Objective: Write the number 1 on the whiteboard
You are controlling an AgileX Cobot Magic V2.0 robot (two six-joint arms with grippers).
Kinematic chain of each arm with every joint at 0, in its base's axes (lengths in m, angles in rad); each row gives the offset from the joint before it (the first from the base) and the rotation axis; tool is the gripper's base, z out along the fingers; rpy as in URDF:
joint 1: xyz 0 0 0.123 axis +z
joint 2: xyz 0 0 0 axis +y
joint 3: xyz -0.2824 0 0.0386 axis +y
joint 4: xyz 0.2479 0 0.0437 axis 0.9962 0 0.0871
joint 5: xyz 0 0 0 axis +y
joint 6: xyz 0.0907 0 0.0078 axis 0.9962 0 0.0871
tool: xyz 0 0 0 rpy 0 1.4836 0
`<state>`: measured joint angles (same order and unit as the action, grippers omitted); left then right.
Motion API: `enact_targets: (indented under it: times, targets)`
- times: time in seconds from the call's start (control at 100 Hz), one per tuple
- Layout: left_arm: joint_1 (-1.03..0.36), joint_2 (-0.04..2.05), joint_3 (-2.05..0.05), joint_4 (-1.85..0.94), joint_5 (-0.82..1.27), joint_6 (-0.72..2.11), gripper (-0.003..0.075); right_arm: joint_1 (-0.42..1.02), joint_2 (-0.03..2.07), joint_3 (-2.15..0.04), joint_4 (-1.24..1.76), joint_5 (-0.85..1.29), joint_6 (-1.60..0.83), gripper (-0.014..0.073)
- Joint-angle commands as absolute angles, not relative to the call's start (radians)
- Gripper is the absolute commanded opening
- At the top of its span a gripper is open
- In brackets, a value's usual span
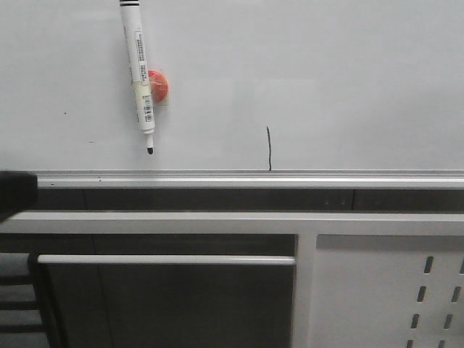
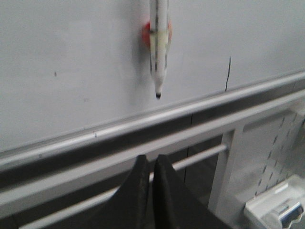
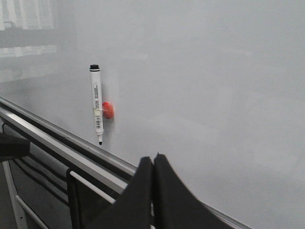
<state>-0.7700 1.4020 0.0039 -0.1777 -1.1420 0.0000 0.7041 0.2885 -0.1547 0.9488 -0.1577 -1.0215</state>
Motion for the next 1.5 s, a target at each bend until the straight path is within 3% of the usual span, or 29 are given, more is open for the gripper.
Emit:
enact_targets:
  times: [0.0, 0.16, 0.34, 0.89, 1.34, 1.49]
  targets:
    - [-0.768, 1.492, 0.025, -0.191, -1.362, 0.0, -0.0018, 0.696, 0.294, -0.182, 0.942, -0.214, -1.026, -0.0069]
    - [-0.768, 1.652, -0.009, -0.214, -1.365, -0.064, -0.0018, 0.696, 0.294, -0.182, 0.942, -0.214, -1.026, -0.0069]
    - [-0.768, 1.63, -0.081, -0.167, -1.365, -0.166, -0.0018, 0.696, 0.294, -0.182, 0.942, -0.214, -1.026, -0.0069]
    - [-0.768, 1.111, -0.113, -0.183, -1.365, -0.164, -0.0018, 0.696, 0.294, -0.182, 0.942, -0.214, -1.026, -0.0071]
    - [-0.777, 0.973, -0.104, -0.388, -1.361, 0.037, -0.0018, 0.696, 0.294, -0.182, 0.942, -0.214, -1.026, -0.0071]
    - [-0.655, 0.798, -0.104, -0.198, -1.165, 0.093, -0.0018, 0.696, 0.294, -0.182, 0.942, -0.214, -1.026, -0.0071]
